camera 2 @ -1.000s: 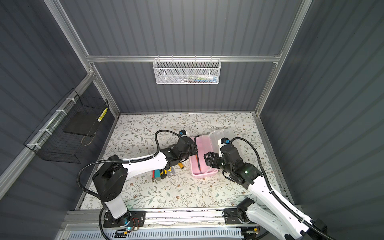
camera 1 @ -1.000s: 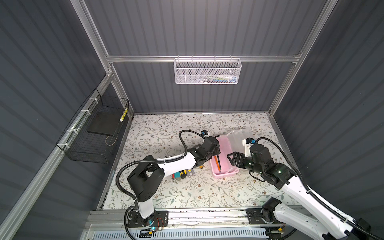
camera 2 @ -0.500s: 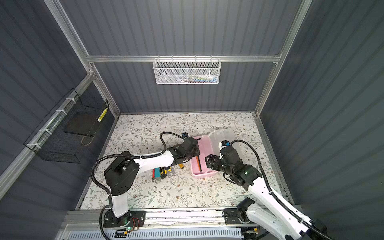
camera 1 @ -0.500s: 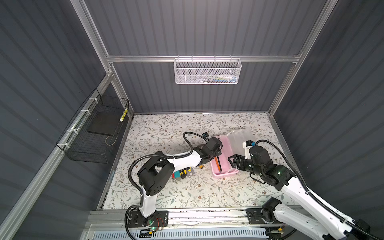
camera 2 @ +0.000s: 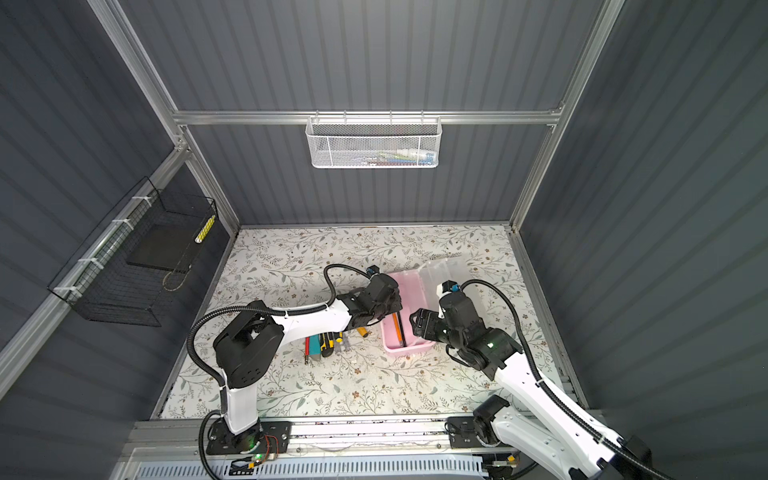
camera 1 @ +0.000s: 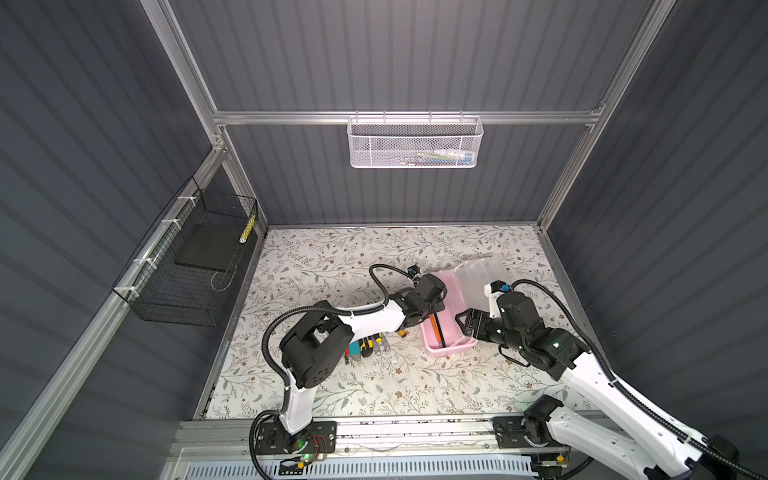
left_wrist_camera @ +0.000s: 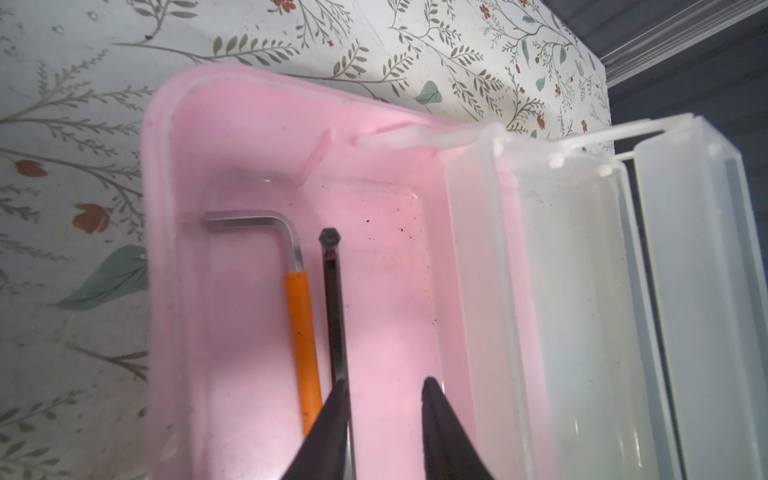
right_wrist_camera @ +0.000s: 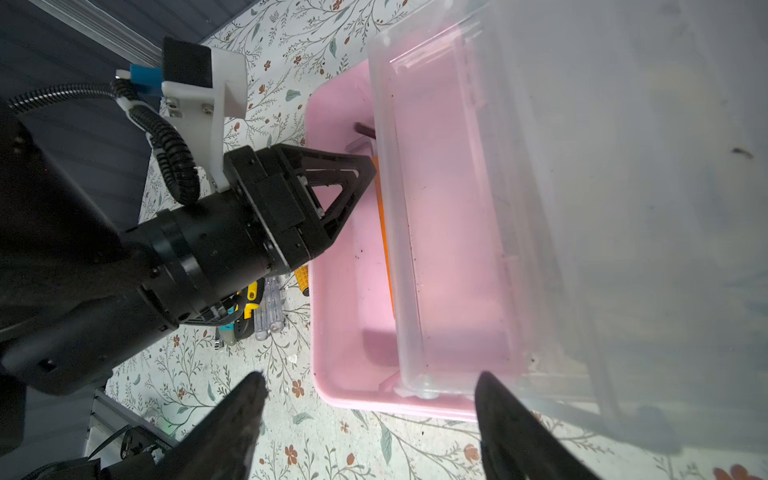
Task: Pack the tool kit
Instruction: 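Carry the black hex key into the pink box and release it, then move the left gripper back over the tool row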
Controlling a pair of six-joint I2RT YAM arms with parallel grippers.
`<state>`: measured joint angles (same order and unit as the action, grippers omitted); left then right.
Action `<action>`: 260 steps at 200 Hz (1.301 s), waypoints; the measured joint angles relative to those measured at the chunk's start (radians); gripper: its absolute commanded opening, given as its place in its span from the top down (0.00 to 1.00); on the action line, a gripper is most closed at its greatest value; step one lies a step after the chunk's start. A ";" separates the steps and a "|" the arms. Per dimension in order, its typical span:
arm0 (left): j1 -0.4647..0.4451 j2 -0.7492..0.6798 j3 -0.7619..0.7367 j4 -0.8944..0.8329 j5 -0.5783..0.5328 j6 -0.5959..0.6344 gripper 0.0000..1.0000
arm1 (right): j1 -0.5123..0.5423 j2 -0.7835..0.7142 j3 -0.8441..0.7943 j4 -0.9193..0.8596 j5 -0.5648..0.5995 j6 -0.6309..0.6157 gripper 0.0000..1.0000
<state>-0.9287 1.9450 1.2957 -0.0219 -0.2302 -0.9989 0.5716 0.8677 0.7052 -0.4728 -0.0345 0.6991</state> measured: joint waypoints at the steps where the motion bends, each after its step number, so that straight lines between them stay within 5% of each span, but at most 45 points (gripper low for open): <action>1: 0.000 0.000 0.000 0.000 0.000 0.000 0.64 | 0.000 0.001 0.000 0.000 0.000 0.000 0.21; 64: 0.000 -0.035 0.000 -0.001 -0.002 0.081 0.47 | 0.000 0.027 0.042 -0.010 -0.009 -0.018 0.21; 119: 0.000 -0.268 -0.006 -0.076 -0.068 0.252 0.40 | -0.002 0.052 0.111 -0.024 -0.027 -0.056 0.21; 189: 0.005 -0.517 -0.176 -0.294 -0.205 0.360 0.45 | 0.074 0.095 0.184 -0.047 -0.041 -0.079 0.24; 220: 0.053 -0.563 -0.267 -0.375 -0.227 0.356 0.45 | 0.158 0.155 0.193 -0.054 -0.025 -0.072 0.25; 260: 0.245 -0.644 -0.421 -0.421 -0.206 0.341 0.47 | 0.191 0.232 0.193 -0.042 -0.018 -0.051 0.25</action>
<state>-0.6834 1.3010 0.8749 -0.4431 -0.4362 -0.6575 0.7628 1.0992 0.8978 -0.5148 -0.0528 0.6476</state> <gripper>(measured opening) 0.536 0.751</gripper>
